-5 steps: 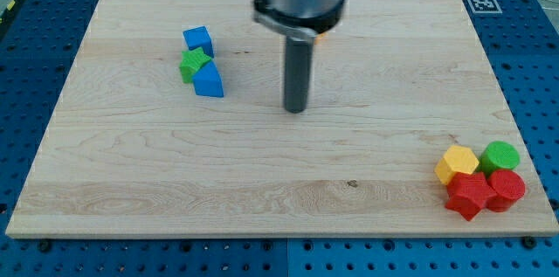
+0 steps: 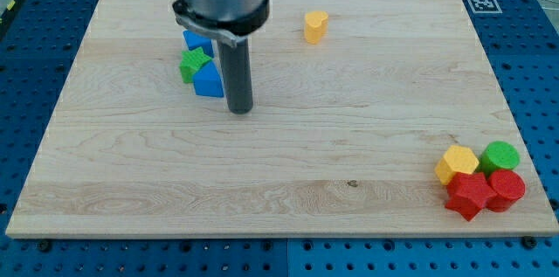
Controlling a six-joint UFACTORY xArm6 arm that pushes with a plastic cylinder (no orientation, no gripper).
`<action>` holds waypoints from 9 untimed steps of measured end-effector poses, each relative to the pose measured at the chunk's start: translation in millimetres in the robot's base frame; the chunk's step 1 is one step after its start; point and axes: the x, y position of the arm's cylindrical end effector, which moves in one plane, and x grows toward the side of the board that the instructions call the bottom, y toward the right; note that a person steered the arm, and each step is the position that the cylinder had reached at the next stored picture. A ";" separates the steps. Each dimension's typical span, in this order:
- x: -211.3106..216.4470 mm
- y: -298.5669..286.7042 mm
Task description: Move the blue triangle to the center left of the board
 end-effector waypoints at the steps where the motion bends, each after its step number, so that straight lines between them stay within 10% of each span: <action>1: -23.7 -11.5; 9: 22.9 -113.4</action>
